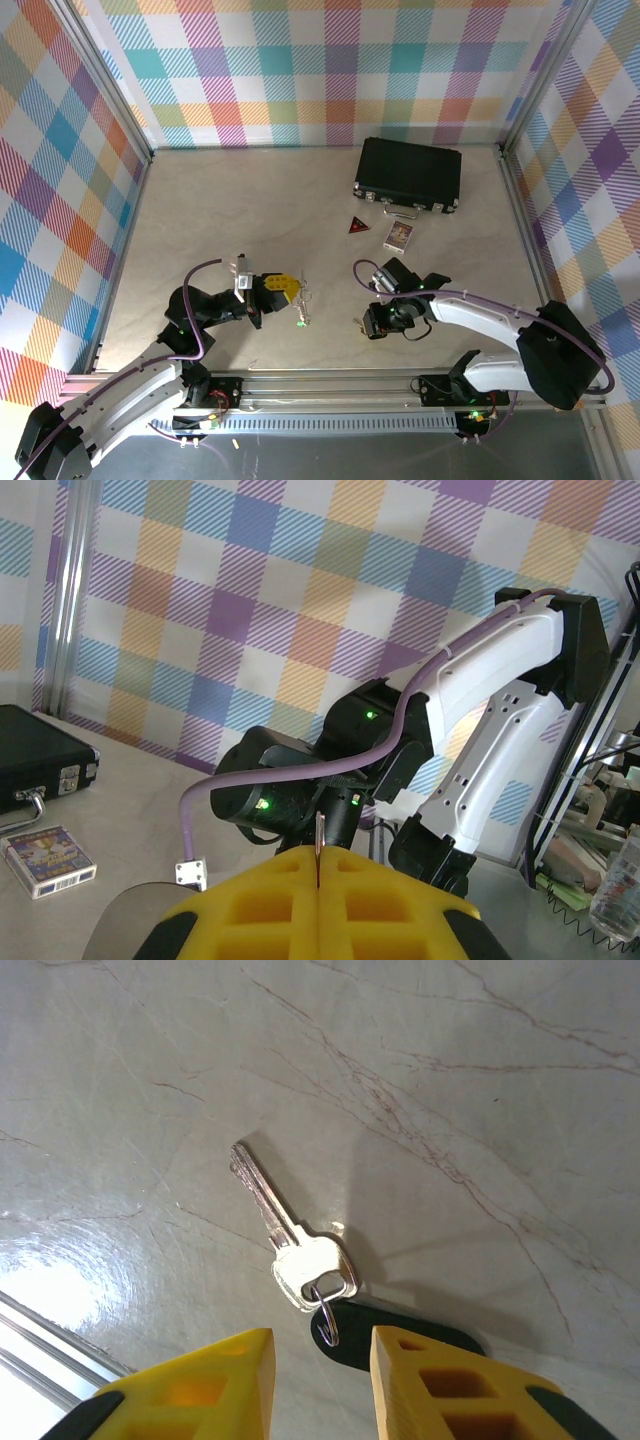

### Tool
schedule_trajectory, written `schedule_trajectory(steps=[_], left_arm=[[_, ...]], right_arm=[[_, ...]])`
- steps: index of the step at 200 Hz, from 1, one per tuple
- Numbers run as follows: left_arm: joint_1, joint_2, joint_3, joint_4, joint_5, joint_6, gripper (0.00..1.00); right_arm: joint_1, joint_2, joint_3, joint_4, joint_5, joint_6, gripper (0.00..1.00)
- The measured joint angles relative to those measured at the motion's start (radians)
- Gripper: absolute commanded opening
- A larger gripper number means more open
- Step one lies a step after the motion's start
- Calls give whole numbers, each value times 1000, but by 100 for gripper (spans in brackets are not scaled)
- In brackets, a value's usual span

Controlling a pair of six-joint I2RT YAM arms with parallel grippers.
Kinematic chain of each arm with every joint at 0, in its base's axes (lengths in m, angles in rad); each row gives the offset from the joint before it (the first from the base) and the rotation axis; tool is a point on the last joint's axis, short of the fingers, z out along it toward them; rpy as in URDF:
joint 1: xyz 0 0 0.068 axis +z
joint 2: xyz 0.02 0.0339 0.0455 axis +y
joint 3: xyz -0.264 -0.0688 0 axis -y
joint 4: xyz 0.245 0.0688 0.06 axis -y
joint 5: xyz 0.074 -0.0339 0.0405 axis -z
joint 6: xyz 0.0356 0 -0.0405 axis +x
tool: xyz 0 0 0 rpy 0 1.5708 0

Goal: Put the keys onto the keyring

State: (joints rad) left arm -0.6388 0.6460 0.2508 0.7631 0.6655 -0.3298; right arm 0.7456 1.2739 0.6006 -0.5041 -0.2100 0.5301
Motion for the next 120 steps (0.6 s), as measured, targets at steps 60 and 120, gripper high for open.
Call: schedule_trajectory(steps=[60, 120], left_arm=[[0, 0, 0, 0, 0, 0, 0], [0, 0, 0, 0, 0, 0, 0]], right_arm=[[-1, 27, -1, 18, -28, -26, 27], [-1, 32, -16, 18, -48, -45, 27]])
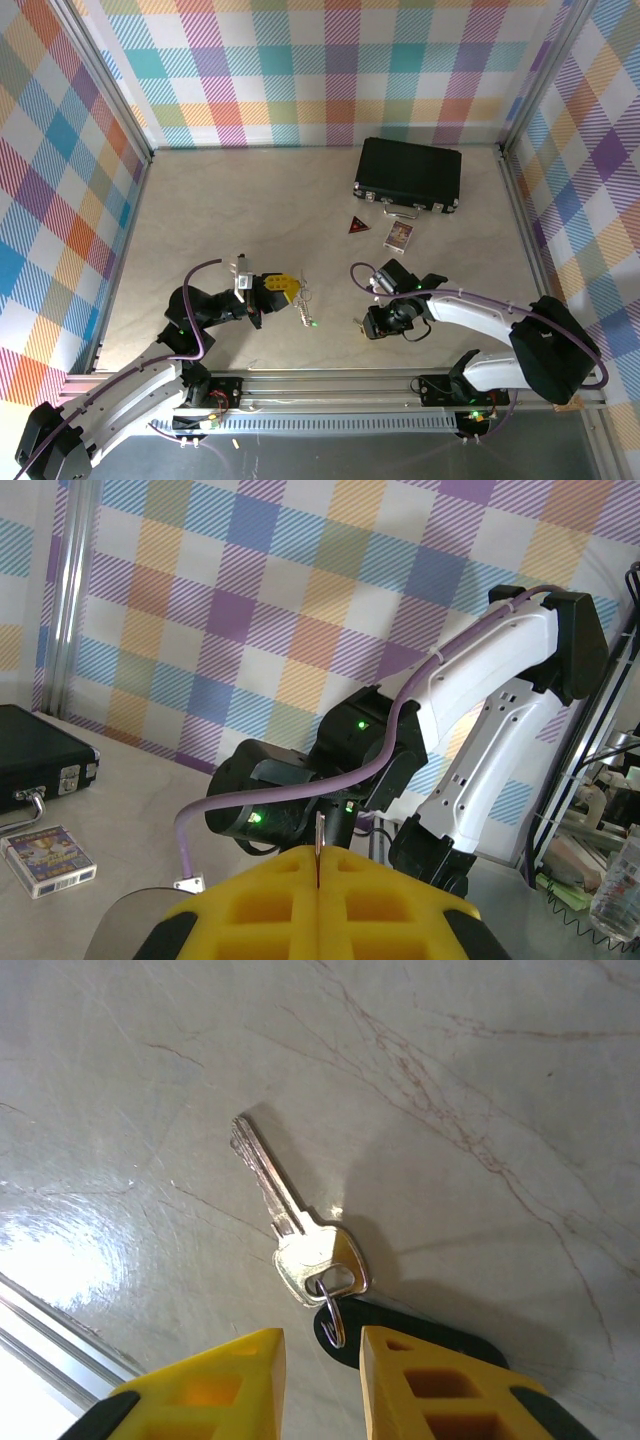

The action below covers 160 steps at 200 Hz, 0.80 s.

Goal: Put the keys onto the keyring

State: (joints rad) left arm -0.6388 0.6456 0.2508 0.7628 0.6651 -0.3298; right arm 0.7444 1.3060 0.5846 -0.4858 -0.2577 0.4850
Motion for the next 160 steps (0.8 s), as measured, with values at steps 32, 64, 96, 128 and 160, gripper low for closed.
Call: schedule_trajectory(steps=[32, 64, 96, 128, 160], left_arm=[[0, 0, 0, 0, 0, 0, 0], [0, -2, 0, 0, 0, 0, 0], [0, -2, 0, 0, 0, 0, 0], [0, -2, 0, 0, 0, 0, 0], [0, -2, 0, 0, 0, 0, 0]], right_arm=[[0, 17, -1, 3, -7, -4, 26], [0, 22, -2, 21, -13, -8, 24], [0, 22, -2, 30, -16, -15, 20], [0, 22, -2, 36, -17, -23, 17], [0, 23, -2, 38, -16, -28, 16]])
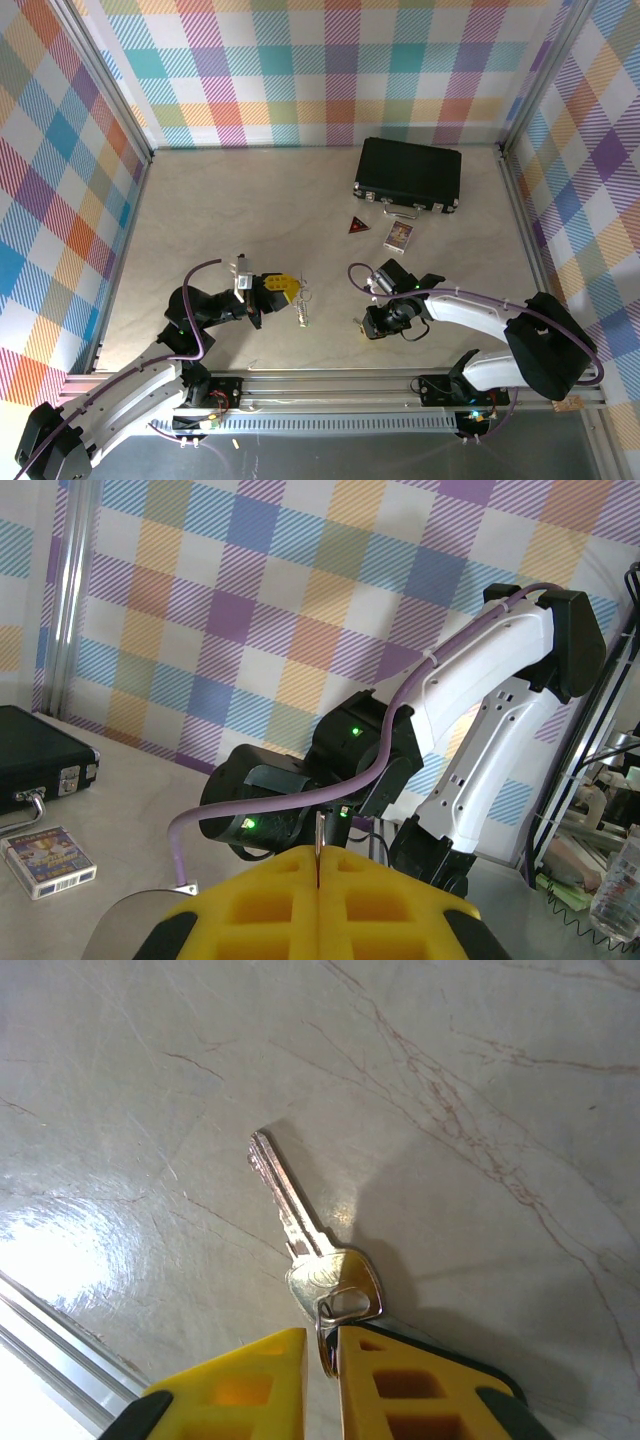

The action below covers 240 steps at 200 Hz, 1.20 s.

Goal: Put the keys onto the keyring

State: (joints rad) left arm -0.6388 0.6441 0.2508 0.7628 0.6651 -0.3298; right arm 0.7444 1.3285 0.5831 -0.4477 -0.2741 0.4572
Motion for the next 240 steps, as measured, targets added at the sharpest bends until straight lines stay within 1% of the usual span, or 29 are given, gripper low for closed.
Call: schedule_trajectory(steps=[39, 79, 109, 128, 161, 175, 192, 215, 240], left_arm=[[0, 0, 0, 0, 0, 0, 0], [0, -10, 0, -1, 0, 0, 0], [0, -11, 0, -1, 0, 1, 0], [0, -11, 0, -2, 4, 4, 0], [0, 3, 0, -3, 35, 6, 0], [0, 24, 1, -4, 50, 8, 0], [0, 46, 5, -8, 64, 8, 0], [0, 53, 27, -43, 79, 21, 0], [-6, 52, 83, -121, 78, 66, 0]], right_arm=[[0, 13, 0, 3, 1, -2, 15], [0, 14, 0, 5, 2, -8, 8], [0, -3, 0, 6, 0, -28, 0], [5, -68, 0, 10, -6, -51, 0], [50, -252, 19, 18, -37, -141, 0], [67, -294, 70, 2, -60, -204, 0], [82, -305, 166, -27, -97, -292, 0], [94, -288, 307, -69, -155, -414, 0], [101, -251, 440, -116, -217, -547, 0]])
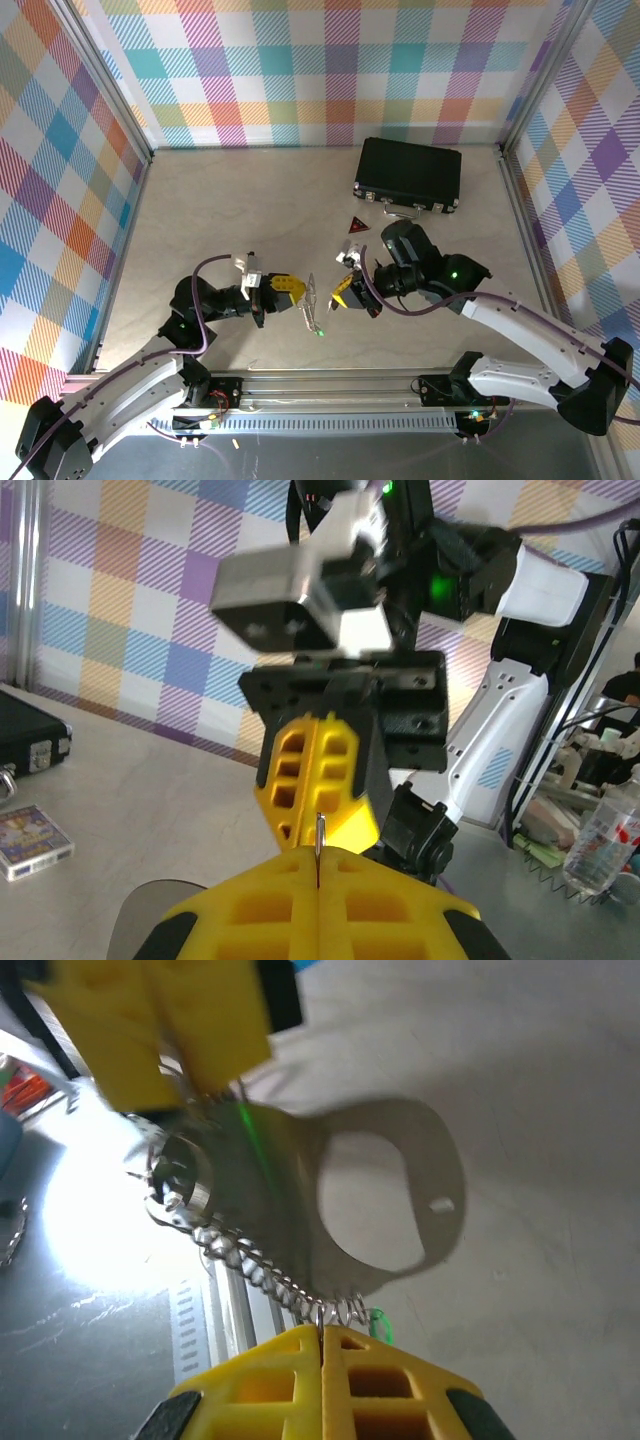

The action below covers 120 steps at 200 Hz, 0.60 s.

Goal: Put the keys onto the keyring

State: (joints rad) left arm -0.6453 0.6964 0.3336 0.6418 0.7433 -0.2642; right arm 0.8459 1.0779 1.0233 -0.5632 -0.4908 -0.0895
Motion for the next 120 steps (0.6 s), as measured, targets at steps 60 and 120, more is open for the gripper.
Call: schedule_trajectory(steps=[60, 120], left_arm=[[-89, -16, 124, -280, -62, 175, 0], [-128, -5, 161, -421, -111, 293, 0]], right_arm=[[3, 92, 254, -222, -29, -217, 0], [30, 98, 295, -349, -21, -287, 0]])
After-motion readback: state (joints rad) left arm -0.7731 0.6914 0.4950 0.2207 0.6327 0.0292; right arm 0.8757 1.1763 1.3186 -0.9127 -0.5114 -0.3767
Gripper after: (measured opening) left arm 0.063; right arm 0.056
